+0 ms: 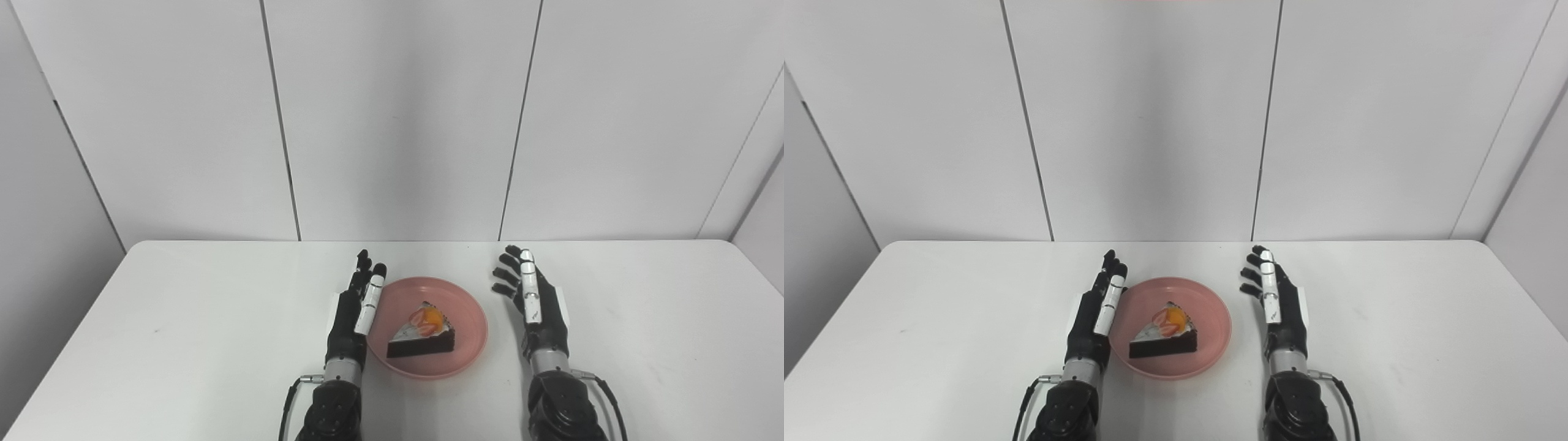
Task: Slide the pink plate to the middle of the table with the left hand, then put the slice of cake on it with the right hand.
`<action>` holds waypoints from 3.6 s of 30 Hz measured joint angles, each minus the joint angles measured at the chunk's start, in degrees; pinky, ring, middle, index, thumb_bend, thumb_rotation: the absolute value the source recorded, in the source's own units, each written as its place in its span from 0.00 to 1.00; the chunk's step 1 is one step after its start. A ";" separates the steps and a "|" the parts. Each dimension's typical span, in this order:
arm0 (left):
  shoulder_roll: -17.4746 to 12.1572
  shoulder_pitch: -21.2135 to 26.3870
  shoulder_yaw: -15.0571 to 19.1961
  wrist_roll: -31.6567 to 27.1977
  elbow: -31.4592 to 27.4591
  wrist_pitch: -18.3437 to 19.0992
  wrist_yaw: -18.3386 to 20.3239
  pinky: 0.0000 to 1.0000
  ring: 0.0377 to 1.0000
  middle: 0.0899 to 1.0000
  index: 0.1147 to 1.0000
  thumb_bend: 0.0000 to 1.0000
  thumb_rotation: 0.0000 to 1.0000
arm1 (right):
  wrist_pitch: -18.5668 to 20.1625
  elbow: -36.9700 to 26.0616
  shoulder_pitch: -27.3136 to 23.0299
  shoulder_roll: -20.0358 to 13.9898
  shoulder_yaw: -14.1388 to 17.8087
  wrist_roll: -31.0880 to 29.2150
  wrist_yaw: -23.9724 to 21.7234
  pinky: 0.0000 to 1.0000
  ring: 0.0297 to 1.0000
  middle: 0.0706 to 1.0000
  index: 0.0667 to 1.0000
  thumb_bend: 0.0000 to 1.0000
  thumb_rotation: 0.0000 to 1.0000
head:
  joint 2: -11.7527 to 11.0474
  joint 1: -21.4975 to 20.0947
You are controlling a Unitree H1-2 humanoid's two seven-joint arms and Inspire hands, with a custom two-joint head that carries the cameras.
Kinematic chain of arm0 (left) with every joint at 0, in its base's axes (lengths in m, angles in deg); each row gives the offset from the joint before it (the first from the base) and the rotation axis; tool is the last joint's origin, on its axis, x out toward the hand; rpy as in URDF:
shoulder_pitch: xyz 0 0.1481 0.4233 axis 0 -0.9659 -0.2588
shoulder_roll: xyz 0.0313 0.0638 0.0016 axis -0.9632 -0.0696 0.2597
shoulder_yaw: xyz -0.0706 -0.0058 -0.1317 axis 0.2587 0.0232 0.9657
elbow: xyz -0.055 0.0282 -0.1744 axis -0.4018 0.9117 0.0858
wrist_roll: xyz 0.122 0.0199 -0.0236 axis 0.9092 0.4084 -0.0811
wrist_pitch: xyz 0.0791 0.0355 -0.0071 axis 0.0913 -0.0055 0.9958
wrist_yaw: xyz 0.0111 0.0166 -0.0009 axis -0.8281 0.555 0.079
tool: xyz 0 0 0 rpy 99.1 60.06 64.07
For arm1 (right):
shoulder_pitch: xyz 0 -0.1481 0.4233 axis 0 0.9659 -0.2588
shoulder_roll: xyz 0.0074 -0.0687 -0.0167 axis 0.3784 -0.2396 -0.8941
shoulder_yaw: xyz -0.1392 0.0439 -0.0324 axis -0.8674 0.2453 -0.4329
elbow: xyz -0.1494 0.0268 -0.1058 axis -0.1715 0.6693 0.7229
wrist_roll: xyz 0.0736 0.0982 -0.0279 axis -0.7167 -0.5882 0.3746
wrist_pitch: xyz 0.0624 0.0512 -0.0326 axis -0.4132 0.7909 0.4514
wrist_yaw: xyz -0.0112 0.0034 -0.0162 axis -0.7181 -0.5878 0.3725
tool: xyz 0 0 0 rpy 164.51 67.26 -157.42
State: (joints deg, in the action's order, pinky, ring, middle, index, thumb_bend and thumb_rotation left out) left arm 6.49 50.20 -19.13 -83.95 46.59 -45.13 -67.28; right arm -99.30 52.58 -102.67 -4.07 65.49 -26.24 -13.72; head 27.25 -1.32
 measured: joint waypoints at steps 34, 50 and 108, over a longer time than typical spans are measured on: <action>-0.15 -0.62 0.27 0.74 -0.25 -1.03 -2.77 1.00 1.00 1.00 0.98 0.60 0.92 | 0.06 1.02 0.26 -0.94 -2.29 3.64 -1.53 0.94 0.95 0.92 0.89 0.75 1.00 | 0.53 0.18; 0.09 -0.94 0.32 0.77 -0.41 -2.01 -5.70 1.00 1.00 1.00 0.98 0.59 0.94 | 0.04 0.90 0.43 -0.92 -2.29 3.27 -1.55 0.91 0.93 0.91 0.89 0.76 1.00 | 0.53 0.18; -0.44 -1.31 -0.21 -1.26 -1.09 -1.66 -3.15 1.00 1.00 0.98 1.00 0.61 0.93 | -0.49 0.58 1.24 -0.79 -2.26 3.67 -1.63 0.90 0.92 0.93 0.90 0.74 1.00 | 0.97 -0.88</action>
State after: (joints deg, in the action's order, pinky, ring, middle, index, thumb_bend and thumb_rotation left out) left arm 6.05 48.89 -19.34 -85.22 45.50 -46.80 -70.43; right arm -99.78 53.16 -101.43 -4.86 63.23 -22.57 -15.35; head 28.21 -2.20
